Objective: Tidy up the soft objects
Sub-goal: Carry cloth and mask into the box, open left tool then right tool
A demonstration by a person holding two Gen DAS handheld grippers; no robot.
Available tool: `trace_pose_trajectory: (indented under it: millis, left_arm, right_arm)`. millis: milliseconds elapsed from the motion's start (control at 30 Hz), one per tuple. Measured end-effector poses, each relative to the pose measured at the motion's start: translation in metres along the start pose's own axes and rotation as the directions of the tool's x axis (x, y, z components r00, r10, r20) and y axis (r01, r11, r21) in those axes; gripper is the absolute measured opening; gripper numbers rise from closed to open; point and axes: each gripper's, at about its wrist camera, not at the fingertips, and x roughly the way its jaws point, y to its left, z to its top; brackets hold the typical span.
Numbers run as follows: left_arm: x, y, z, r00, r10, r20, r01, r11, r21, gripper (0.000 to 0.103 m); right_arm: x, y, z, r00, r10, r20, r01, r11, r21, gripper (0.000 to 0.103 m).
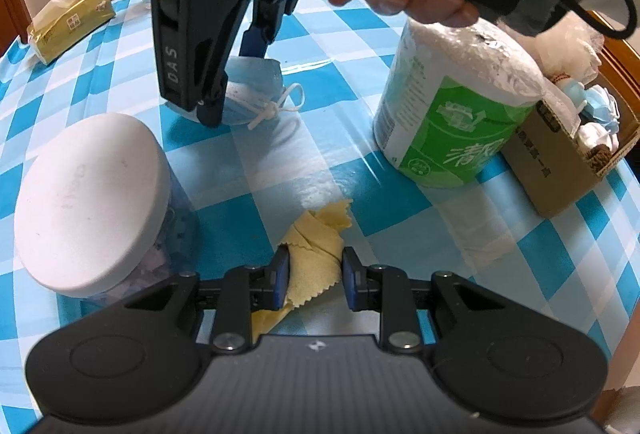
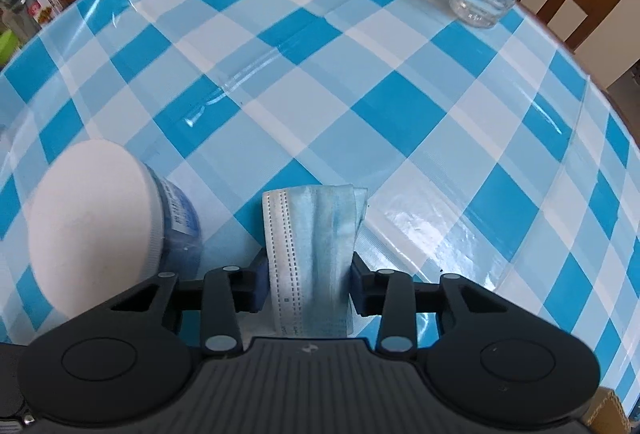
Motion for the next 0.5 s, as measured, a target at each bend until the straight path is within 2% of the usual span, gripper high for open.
trace_pose_trajectory:
  millis: [233,500]
  left_arm:
    - [-0.018,0.001,-0.001,1.0,-0.001,0.008,0.0,1.0,0.025,0.025]
    - [-0.053,0.003,-0.003,1.0,-0.013,0.005,0.013,0.998,0.068,0.025]
  right_arm:
    - [-0.032,0.007,-0.014,0.997,0.028,0.074,-0.033,0.998,0.055,0.044]
    - [-0.09,0.02,-0.041,0.984,0.074,0.161,-0.089,0.993,0.083,0.044]
